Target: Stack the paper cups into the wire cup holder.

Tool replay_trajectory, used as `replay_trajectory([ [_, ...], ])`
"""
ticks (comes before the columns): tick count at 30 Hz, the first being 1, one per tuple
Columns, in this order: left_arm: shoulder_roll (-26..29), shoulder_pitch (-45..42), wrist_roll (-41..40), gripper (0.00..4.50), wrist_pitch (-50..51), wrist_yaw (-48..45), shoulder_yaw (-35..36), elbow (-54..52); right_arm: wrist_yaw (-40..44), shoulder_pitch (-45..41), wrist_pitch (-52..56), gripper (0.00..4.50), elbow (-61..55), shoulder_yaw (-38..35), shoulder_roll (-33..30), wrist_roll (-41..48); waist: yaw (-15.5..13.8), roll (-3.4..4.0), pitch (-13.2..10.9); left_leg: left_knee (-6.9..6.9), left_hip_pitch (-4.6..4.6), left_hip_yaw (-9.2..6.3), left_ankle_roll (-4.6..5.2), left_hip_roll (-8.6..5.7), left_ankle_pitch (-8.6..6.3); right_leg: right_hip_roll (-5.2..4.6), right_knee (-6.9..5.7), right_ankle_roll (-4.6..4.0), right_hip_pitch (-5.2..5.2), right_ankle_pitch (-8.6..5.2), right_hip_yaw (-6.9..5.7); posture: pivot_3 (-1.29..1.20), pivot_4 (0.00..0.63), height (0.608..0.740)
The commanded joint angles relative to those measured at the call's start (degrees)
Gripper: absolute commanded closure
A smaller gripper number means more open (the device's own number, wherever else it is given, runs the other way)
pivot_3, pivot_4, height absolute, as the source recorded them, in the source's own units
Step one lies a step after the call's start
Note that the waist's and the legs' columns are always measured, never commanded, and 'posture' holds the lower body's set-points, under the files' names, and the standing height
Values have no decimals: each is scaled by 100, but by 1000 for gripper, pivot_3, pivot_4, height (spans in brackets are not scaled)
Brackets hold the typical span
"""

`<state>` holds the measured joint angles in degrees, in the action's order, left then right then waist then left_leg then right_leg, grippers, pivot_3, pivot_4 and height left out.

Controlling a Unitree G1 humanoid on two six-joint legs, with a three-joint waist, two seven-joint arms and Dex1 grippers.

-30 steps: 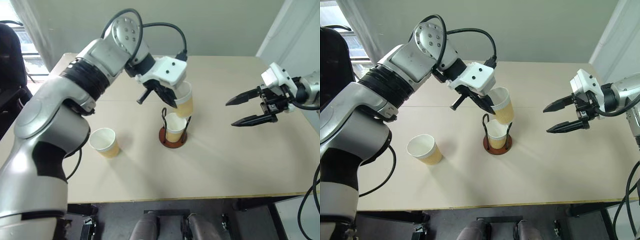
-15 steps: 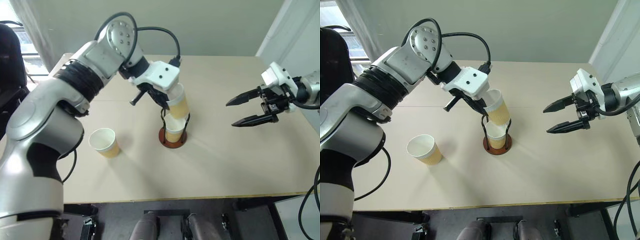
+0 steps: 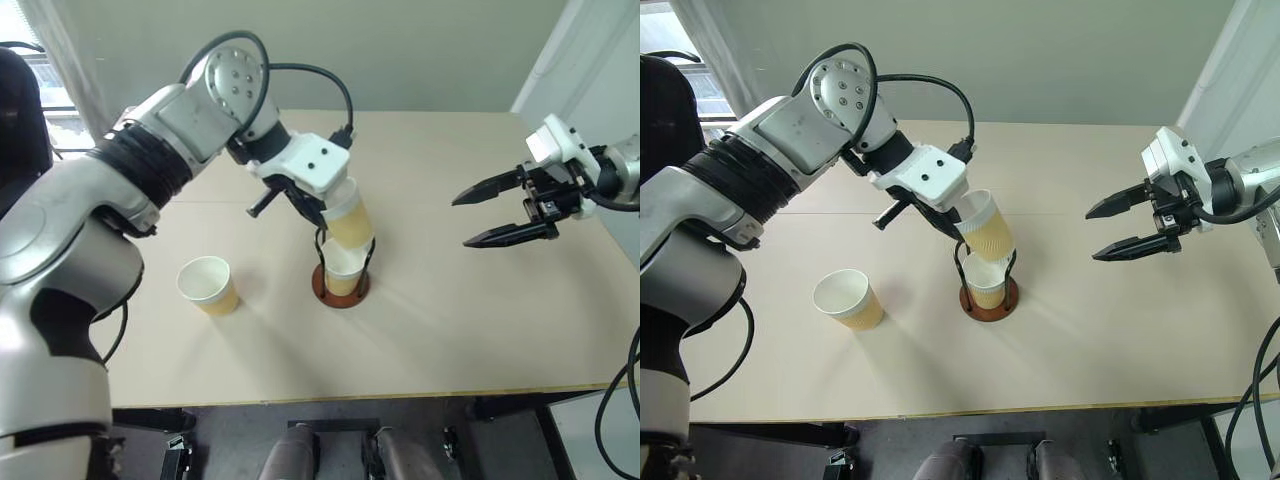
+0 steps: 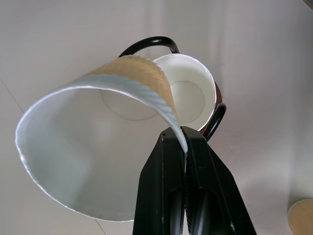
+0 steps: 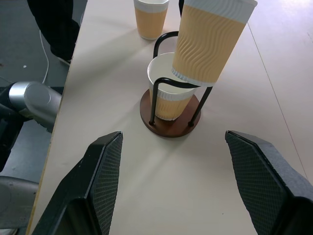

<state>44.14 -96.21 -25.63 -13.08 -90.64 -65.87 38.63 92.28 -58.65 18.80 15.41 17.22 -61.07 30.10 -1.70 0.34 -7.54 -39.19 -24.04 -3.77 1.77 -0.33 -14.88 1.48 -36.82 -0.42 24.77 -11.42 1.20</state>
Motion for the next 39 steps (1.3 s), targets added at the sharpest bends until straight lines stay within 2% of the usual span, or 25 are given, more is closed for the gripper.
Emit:
replay_trajectory([
  [1, -37, -307, 128, 4442, -202, -186, 116, 170, 22, -164, -24, 1119, -46, -74, -92, 115, -1, 1, 0, 0, 0, -2, 0, 0, 0, 0, 1, 0, 0, 0, 1, 0, 150, 740],
  [10, -204, -489, -8, 4442, -214, -186, 182, 171, 22, -238, -47, 1119, 2, -30, -83, 99, -1, 4, -2, 2, -1, 2, 3, -2, -2, 0, 4, 0, 0, 0, 3, 0, 150, 740],
  [39, 314, -761, -454, 4442, -399, -186, -889, -382, 22, -242, -9, 1119, -28, -57, -146, 92, 7, 14, -6, 5, -1, 5, 6, 0, -4, 0, 7, 1, 3, 0, 10, 0, 150, 740],
])
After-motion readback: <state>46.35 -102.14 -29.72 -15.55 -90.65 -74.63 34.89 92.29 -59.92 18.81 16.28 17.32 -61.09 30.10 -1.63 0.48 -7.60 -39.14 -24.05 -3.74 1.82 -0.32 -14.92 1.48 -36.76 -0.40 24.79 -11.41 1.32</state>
